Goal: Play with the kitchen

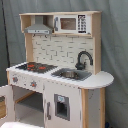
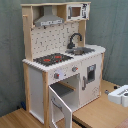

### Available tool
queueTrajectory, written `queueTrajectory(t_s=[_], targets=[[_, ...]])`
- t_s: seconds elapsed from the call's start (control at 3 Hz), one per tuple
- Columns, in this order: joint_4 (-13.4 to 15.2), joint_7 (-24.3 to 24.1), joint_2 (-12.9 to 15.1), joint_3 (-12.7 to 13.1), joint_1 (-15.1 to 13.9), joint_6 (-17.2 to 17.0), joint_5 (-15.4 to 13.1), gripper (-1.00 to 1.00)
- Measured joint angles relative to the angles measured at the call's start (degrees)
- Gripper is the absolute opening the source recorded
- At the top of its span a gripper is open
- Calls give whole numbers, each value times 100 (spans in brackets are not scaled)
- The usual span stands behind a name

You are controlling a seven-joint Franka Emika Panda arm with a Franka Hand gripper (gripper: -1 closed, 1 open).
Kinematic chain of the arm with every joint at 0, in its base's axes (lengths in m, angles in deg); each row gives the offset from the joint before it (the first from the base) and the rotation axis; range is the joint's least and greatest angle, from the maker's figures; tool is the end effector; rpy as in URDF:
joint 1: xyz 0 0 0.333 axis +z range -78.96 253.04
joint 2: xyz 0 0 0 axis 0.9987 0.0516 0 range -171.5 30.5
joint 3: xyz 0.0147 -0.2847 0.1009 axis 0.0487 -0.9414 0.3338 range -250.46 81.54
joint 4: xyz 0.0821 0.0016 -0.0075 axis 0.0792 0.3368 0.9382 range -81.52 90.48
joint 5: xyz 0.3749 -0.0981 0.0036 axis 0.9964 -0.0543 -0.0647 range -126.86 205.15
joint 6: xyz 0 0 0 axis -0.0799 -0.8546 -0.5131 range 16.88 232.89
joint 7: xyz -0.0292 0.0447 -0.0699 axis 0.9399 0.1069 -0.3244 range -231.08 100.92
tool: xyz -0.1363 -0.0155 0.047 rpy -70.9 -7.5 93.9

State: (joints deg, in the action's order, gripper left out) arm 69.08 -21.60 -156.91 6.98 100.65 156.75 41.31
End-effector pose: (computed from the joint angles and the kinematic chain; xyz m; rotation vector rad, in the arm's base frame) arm 0.0763 0.3936 0.3123 0.6835 1.5360 0.5773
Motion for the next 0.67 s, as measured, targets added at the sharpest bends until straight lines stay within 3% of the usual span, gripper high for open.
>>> queueTrajectory(t_s=[0.33, 0.67], targets=[[-198, -83, 3, -475, -243, -8, -150, 100], [-104, 175, 7, -925, -365, 6, -403, 100]])
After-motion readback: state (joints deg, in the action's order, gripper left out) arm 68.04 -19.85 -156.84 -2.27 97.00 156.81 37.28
